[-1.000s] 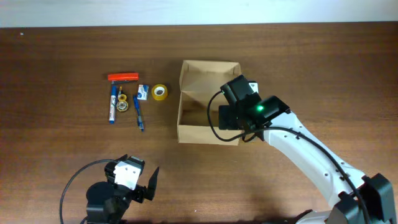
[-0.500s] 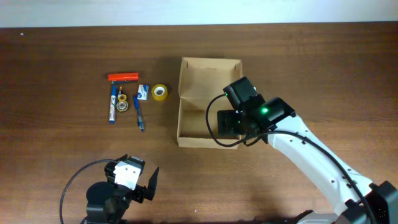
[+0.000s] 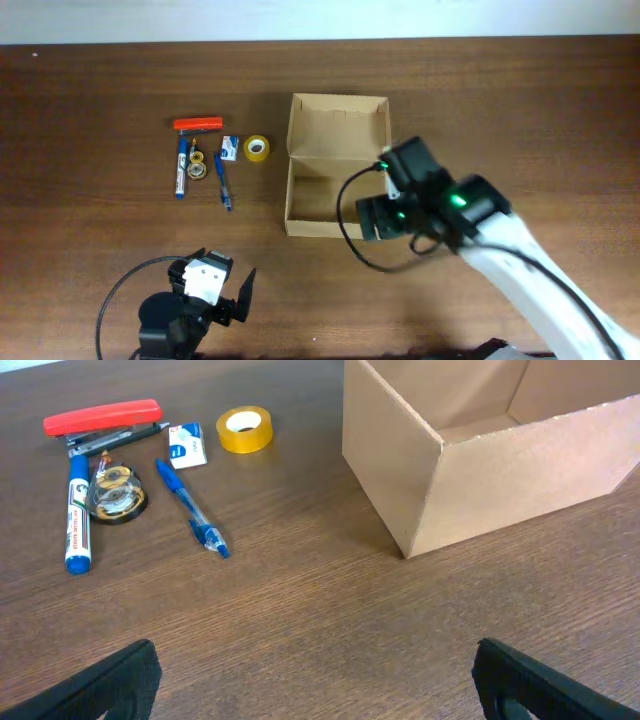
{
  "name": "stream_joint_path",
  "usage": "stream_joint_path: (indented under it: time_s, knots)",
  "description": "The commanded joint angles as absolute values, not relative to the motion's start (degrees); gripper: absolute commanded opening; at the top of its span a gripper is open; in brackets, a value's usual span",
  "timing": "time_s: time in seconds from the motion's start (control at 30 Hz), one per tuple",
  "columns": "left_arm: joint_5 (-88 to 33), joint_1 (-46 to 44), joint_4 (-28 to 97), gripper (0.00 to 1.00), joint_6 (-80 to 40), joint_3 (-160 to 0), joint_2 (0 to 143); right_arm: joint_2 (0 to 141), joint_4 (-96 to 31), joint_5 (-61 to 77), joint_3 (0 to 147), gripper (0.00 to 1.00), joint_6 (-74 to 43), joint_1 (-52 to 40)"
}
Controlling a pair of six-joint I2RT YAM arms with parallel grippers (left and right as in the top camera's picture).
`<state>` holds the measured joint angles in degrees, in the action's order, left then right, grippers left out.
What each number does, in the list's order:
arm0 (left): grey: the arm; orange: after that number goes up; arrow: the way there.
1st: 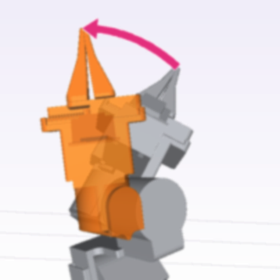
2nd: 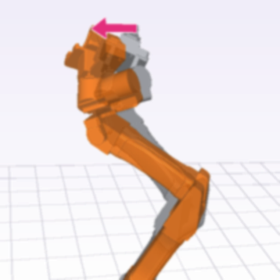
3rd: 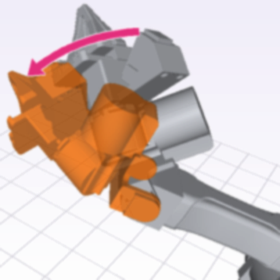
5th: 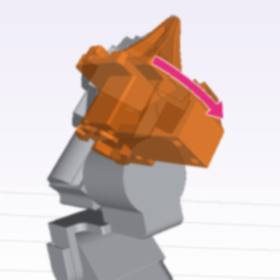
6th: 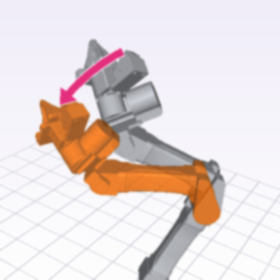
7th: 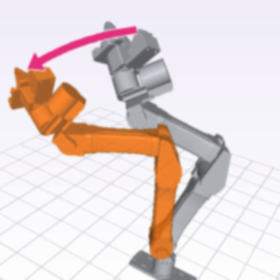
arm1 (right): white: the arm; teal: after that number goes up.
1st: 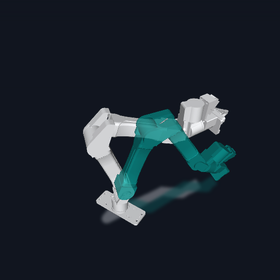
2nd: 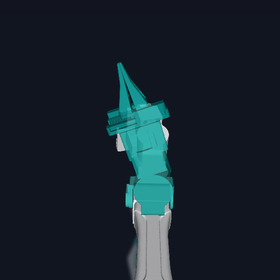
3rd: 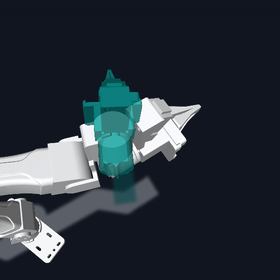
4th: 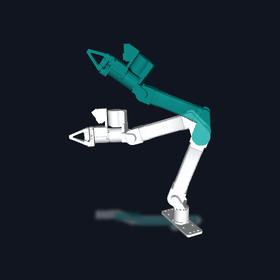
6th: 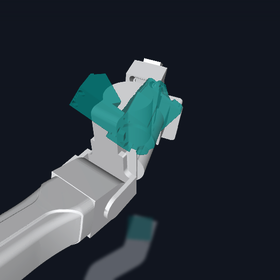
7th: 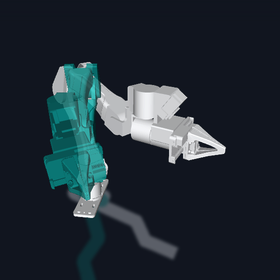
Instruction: Pack container
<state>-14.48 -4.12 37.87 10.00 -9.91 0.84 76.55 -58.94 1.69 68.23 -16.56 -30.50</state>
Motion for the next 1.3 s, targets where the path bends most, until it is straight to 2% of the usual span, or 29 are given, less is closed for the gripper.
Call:
stream_joint_path:
  time_s: [0.0,0.2,0.5,0.7,0.97,1.27]
  knots:
    - [-14.1,-4.3,37.8,0.99,9.5,-9.6,0.3,71.0,-60.3,7.0,68.2,0.99,-9.0,-30.3]
    - [-14.1,-4.4,37.8,0.99,9.5,-9.6,0.3,63.0,-66.1,7.3,68.1,0.99,-6.1,-29.5]
    - [-14.1,-4.4,37.8,0.99,9.5,-9.6,0.3,47.7,-67.5,6.9,63.9,0.99,-0.3,-28.7]
    - [-14.1,-4.4,37.8,0.99,9.5,-9.6,0.3,41.6,-70.7,8.9,57.5,0.99,-1.2,-26.5]
    - [-14.1,-4.4,37.8,0.99,9.5,-9.6,0.3,37.8,-74.0,10.8,57.3,0.99,-1.3,-22.7]
    - [-14.1,-4.4,37.8,0.99,9.5,-9.6,0.3,26.7,-75.5,15.0,56.8,0.99,-4.2,-22.4]
